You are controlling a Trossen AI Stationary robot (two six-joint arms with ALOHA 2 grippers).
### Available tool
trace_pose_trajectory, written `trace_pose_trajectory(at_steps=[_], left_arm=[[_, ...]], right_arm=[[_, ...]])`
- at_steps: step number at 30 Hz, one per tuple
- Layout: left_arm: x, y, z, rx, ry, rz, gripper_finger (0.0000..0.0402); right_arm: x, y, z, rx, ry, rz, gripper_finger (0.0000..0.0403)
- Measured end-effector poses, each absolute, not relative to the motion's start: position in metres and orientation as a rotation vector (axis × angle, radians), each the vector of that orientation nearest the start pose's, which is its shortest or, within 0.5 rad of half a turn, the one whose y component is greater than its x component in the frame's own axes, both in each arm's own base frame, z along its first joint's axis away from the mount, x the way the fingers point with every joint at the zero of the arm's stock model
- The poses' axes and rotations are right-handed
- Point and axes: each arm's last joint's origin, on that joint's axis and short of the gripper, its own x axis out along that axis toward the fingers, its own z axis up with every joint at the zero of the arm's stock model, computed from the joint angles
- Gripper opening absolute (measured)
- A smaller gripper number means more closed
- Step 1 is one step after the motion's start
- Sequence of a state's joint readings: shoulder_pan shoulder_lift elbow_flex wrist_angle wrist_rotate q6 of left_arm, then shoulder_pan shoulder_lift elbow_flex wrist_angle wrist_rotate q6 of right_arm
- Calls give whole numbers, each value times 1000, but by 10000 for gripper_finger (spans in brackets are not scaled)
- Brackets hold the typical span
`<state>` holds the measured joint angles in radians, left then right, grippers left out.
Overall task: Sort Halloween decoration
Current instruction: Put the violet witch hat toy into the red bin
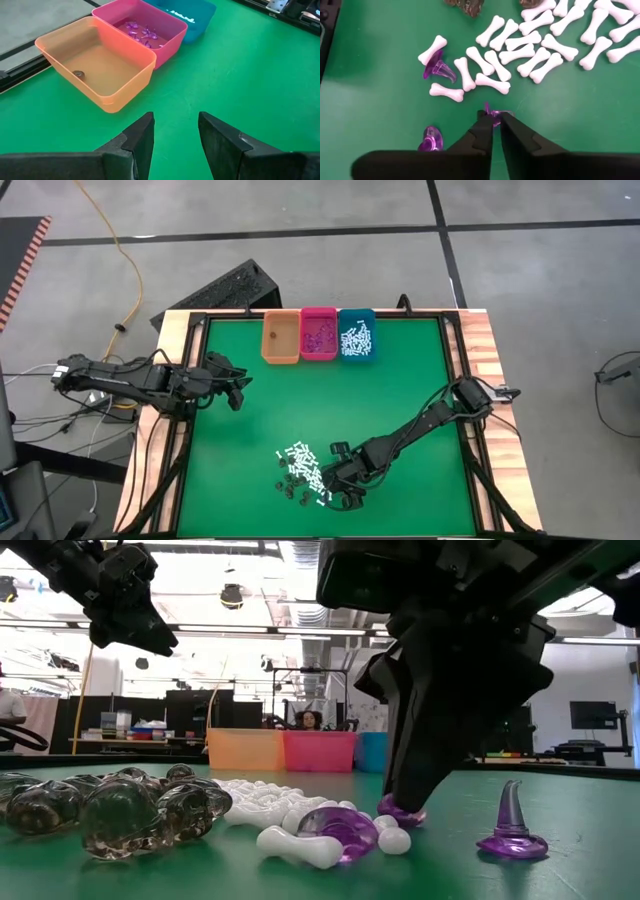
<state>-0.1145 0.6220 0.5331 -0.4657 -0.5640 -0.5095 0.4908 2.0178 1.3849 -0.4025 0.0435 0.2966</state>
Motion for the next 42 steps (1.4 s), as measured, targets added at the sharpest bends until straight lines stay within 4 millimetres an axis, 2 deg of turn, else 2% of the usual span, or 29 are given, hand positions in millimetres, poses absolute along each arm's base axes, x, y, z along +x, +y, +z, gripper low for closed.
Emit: trace_pose_trajectory(at_steps=[6,17,26,31,35,37,42], left_arm=[[134,0,247,-303,401,558,144],[134,0,247,-303,402,558,144],[133,0,246,-297,415,561,144],[133,0,245,-295,418,562,144],[133,0,245,-295,419,563,144],[133,0,245,-295,418,562,144],[133,0,245,-295,419,562,144]], right_arm=[[369,193,162,-1,1052,251,16],[379,161,171,-14,1050,196,16],[385,107,200,-95,1021,129,16],[388,77,212,-46,997,116,30],[394,85,213,9,941,215,92],[393,97,213,5,923,249,123],[391,128,196,-5,951,249,178]])
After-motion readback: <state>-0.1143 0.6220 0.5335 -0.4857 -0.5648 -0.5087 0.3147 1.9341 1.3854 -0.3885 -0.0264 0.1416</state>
